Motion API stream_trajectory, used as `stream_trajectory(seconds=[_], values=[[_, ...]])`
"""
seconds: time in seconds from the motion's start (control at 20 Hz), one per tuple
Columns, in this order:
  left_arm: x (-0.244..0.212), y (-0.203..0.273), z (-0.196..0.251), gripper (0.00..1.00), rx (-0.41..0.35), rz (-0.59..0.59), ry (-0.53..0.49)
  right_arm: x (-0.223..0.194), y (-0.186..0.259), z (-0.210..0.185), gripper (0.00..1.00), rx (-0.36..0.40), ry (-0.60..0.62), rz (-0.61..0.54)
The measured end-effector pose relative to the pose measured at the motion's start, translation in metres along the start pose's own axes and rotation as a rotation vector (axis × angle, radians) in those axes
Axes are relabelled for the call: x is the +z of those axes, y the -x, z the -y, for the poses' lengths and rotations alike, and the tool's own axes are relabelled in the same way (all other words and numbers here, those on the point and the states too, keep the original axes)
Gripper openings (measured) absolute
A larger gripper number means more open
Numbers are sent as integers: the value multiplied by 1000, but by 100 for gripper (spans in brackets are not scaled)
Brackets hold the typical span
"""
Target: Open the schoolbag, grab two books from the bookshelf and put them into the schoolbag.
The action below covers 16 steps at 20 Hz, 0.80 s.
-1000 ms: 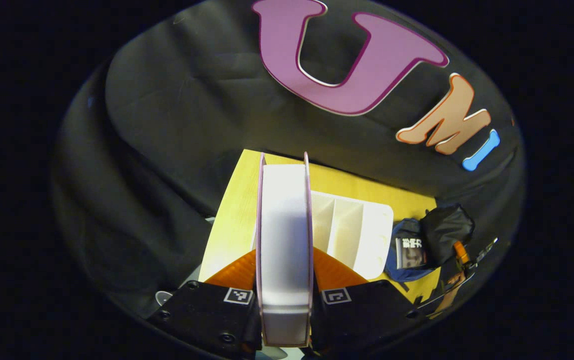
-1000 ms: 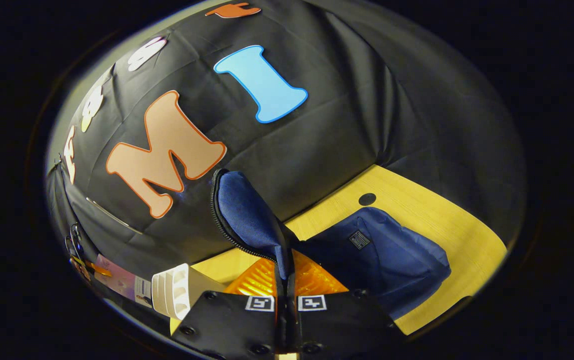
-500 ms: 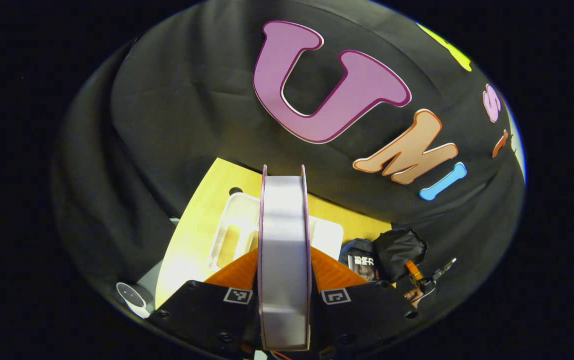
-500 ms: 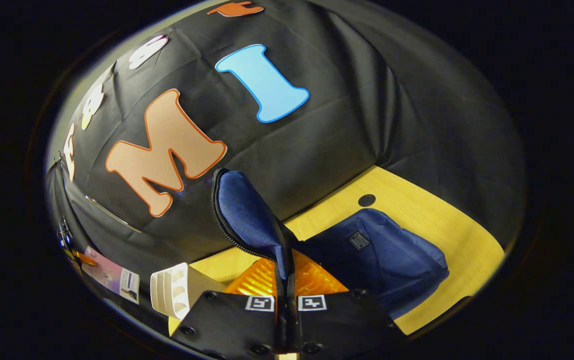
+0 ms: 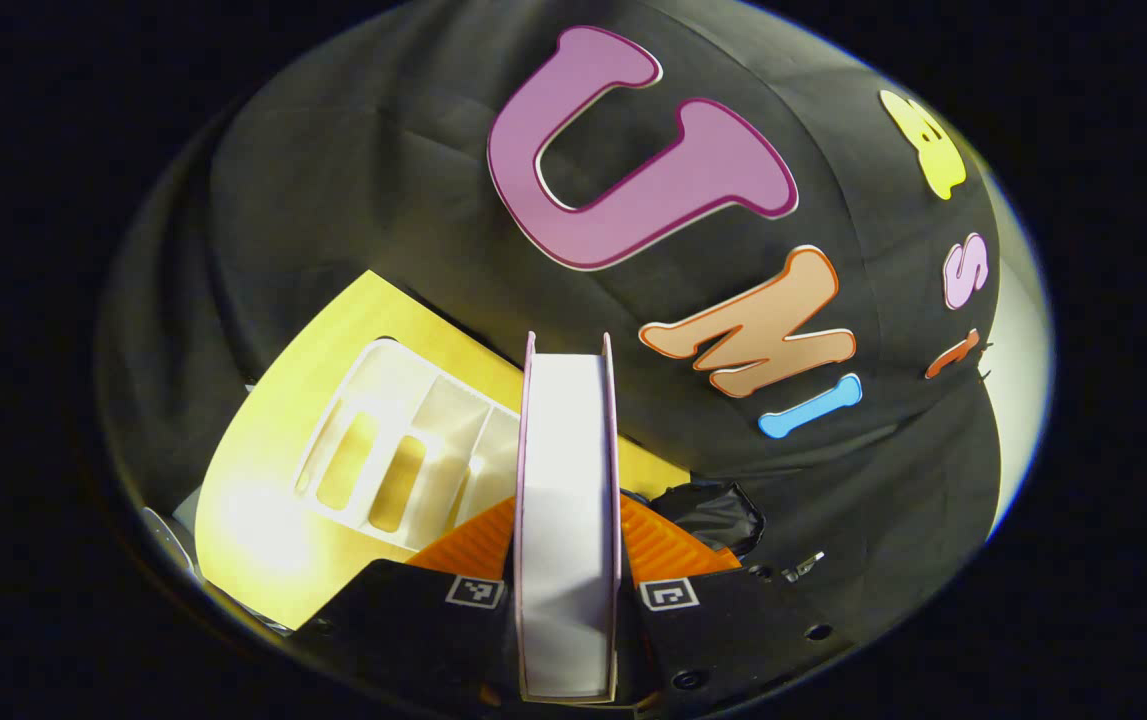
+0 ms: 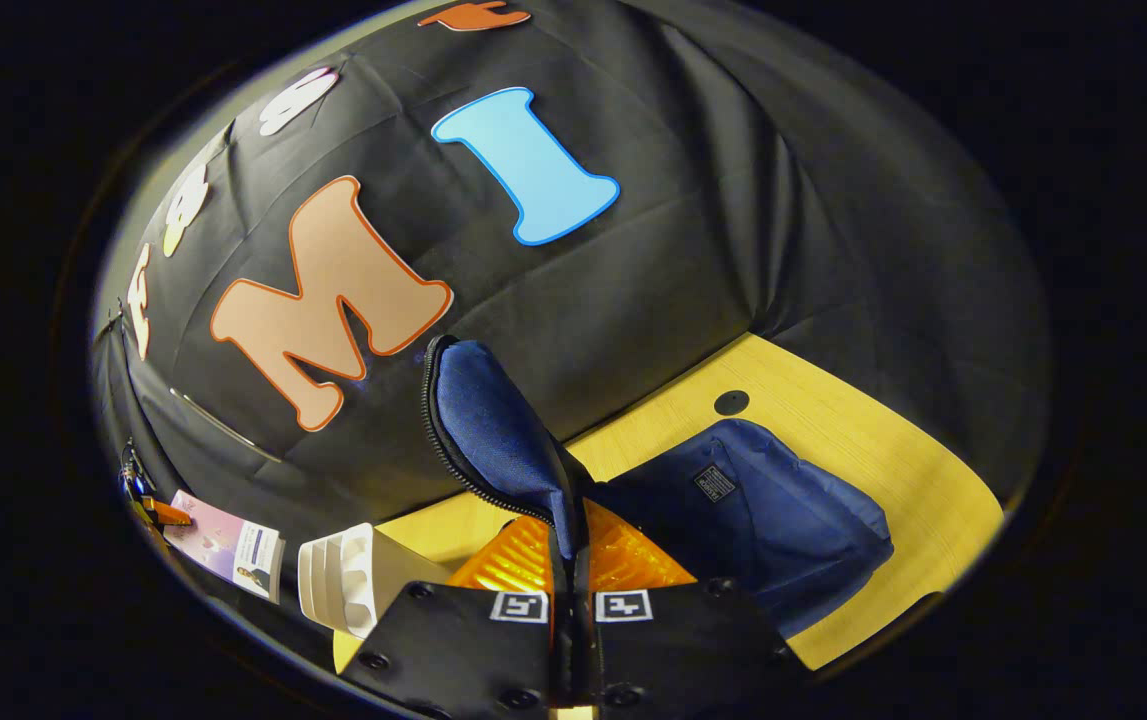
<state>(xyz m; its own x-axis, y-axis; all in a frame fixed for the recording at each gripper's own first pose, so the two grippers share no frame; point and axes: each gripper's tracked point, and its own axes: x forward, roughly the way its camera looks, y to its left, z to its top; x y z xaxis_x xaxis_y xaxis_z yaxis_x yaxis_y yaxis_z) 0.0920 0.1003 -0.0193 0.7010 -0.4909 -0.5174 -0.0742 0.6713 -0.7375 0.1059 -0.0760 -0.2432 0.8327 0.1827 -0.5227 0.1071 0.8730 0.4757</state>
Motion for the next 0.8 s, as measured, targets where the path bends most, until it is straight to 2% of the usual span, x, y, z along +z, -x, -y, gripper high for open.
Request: stream_trajectory(seconds=[0.4, 0.6, 0.8], values=[[-41, -66, 49, 35, -144, -45, 23, -1, -1, -2, 4, 11, 0, -12], [-68, -103, 49, 36, -125, -64, 13, -3, -2, -6, 4, 21, 1, -18], [-101, -140, 70, 36, -158, -133, 38, -3, -2, -6, 3, 23, 20, -20]])
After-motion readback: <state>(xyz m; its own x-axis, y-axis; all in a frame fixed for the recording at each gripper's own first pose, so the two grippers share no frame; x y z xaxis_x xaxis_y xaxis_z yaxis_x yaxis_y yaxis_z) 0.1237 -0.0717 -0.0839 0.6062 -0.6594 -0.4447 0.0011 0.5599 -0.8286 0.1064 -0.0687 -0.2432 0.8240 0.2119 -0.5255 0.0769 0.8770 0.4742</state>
